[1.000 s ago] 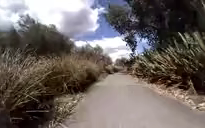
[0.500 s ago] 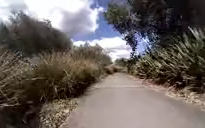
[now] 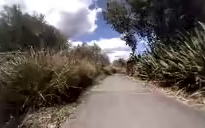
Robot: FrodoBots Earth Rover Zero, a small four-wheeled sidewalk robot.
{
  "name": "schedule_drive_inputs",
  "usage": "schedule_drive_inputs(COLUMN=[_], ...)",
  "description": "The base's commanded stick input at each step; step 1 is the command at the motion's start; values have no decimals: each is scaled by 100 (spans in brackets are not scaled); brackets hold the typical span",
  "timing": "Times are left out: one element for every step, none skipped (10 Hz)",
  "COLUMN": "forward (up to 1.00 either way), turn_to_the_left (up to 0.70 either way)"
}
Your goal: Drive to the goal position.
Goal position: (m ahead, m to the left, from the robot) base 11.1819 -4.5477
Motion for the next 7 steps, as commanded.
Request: schedule_drive_inputs(forward=[100,100,100,100,100,100,100], turn_to_the_left=[-10,-11,-11,-11,-9,-8,-5])
